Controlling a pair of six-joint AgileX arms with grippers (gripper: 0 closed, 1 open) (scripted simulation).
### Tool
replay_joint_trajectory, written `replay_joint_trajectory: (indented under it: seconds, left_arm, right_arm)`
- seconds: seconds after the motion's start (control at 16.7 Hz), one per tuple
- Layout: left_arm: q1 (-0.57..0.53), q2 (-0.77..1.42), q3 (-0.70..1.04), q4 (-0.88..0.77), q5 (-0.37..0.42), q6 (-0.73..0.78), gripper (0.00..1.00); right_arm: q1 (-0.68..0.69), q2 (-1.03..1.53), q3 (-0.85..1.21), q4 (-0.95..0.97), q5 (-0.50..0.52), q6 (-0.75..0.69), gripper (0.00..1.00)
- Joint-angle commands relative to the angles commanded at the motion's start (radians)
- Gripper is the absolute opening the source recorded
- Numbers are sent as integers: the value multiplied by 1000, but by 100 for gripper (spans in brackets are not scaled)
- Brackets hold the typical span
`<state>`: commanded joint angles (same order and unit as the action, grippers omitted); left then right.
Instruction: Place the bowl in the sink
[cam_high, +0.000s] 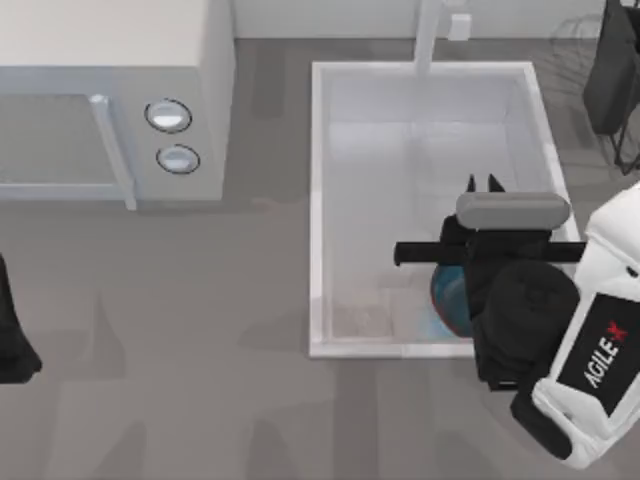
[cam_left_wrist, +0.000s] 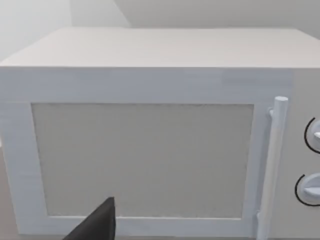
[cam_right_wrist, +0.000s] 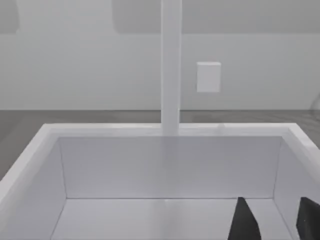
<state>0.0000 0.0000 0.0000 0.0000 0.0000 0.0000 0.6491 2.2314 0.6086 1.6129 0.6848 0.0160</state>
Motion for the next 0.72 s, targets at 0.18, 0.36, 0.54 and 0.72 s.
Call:
replay_joint_trajectory:
  seconds: [0.18,0.36,0.54,0.72]
  left_arm:
    - [0,0,0,0,0,0,100]
    - [0,0,0,0,0,0,100]
    - [0,0,0,0,0,0,100]
    - [0,0,0,0,0,0,100]
  right_arm:
    - [0,0,0,0,0,0,75]
    - [0,0,0,0,0,0,98]
    - [0,0,0,0,0,0,100]
    - [0,0,0,0,0,0,100]
